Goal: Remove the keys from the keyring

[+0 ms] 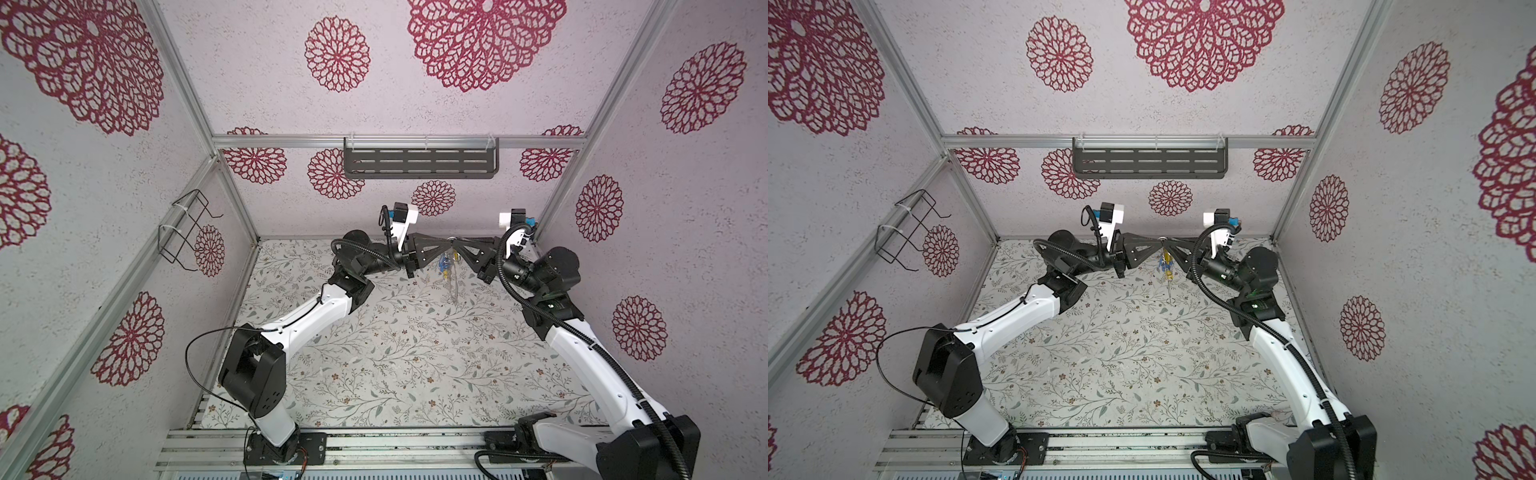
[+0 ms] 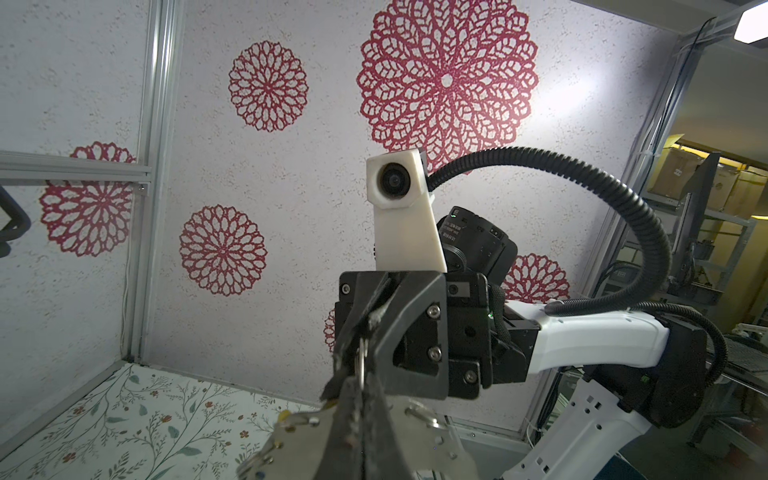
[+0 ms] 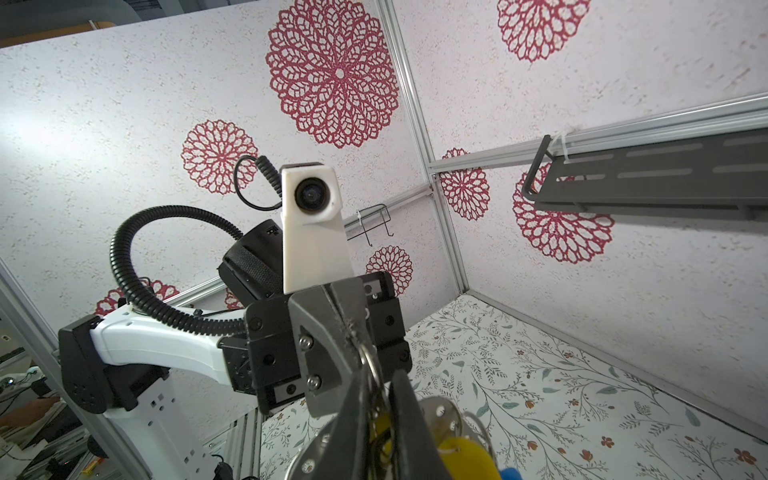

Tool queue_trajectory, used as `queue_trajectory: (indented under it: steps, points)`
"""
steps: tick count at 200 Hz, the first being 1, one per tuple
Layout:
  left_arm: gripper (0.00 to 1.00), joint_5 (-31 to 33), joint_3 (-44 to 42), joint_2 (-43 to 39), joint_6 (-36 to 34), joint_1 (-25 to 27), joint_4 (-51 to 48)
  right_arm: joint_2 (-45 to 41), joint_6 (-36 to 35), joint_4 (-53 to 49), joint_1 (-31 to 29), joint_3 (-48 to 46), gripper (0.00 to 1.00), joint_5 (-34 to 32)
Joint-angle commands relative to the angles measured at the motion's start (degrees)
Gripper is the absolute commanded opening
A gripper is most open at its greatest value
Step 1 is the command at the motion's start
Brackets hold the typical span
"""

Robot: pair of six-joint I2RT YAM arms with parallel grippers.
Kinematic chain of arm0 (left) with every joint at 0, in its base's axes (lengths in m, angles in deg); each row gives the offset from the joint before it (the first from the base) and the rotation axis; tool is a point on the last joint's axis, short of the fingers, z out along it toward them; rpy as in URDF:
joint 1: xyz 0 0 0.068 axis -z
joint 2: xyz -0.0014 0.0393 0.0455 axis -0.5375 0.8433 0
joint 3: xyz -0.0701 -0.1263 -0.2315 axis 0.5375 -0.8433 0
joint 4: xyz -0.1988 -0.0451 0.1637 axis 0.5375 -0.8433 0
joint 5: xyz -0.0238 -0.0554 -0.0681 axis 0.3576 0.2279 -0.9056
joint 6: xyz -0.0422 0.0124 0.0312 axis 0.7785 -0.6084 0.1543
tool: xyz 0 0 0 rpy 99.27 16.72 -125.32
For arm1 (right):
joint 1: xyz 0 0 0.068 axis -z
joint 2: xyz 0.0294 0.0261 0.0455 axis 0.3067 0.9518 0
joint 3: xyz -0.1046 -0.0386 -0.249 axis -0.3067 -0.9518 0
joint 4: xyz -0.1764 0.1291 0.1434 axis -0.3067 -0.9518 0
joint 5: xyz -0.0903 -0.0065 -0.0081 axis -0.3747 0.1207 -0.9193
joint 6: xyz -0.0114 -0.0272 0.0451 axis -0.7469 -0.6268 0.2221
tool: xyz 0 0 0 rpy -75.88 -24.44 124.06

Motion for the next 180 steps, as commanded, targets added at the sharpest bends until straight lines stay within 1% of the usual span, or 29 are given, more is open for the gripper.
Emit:
queue_trajectory:
  steps: [1,7,20,49,58,66,73,84,93,103,111,119,126,132,141,152,162,180]
  points:
    - [0.00,-0.62,2.41,0.70,0.29,0.64,3.20,0.28,0.96,2.55,-2.00,0.17,0.08,2.11]
    - [0.00,-0.57,2.30,0.70,0.25,0.66,3.24,0.23,0.91,2.57,-1.98,0.17,0.07,1.99]
    - [0.00,-0.50,2.10,0.60,0.15,0.61,3.33,0.35,0.91,2.67,-2.03,0.17,0.00,1.92]
    - [0.00,-0.81,1.27,0.55,-0.79,0.25,2.87,-0.02,0.44,2.16,-2.14,0.17,0.00,1.64]
    - [0.00,-1.22,0.84,0.56,-1.46,-0.07,2.19,-0.27,-1.66,0.18,-2.10,0.33,0.00,1.03]
    - [0.00,-1.82,0.28,0.34,-2.48,-0.53,1.13,-0.79,-4.68,-3.66,-2.14,0.88,0.00,0.06]
    - [0.05,-2.72,-0.32,-0.06,-4.36,-1.09,-0.13,-1.14,-8.29,-7.81,-2.13,1.63,0.00,-1.20]
    - [0.21,-4.10,-1.87,-1.54,-8.68,-2.26,-3.39,-1.72,-14.95,-15.28,-2.22,2.97,0.00,-3.51]
    - [0.33,-5.04,-3.32,-3.36,-14.49,-3.24,-9.04,-2.12,-21.16,-21.16,-2.45,3.95,0.00,-5.92]
    - [0.39,-5.32,-3.47,-5.47,-24.52,-4.07,-19.79,-2.50,-28.76,-28.49,-3.01,5.04,0.00,-9.57]
    - [0.41,-3.79,-1.71,-6.73,-34.49,-4.40,-30.94,-2.51,-34.34,-33.43,-3.85,5.67,0.00,-13.26]
    - [0.42,-1.24,1.23,-7.03,-44.12,-4.35,-45.16,-2.52,-40.26,-37.17,-4.96,5.98,0.00,-16.70]
    - [0.42,0.40,4.13,-6.47,-50.48,-4.29,-54.37,-2.23,-44.07,-39.46,-5.81,6.12,0.00,-18.97]
    - [0.42,0.99,6.67,-5.54,-54.19,-4.33,-61.32,-1.94,-46.72,-40.89,-6.43,6.21,0.00,-20.25]
    - [0.41,1.90,9.96,-4.00,-58.32,-4.51,-69.70,-1.50,-49.57,-42.38,-7.09,6.40,0.00,-21.51]
    - [0.39,2.17,12.98,-2.28,-61.45,-4.56,-75.40,-1.19,-51.71,-43.21,-7.42,6.50,0.00,-21.79]
    - [0.39,2.13,14.40,-1.19,-62.77,-4.49,-77.48,-1.12,-52.91,-43.48,-7.60,6.48,0.00,-21.33]
    - [0.39,0.63,15.38,-0.09,-63.64,-4.44,-77.97,-1.00,-53.64,-43.91,-7.89,6.87,0.00,-20.00]
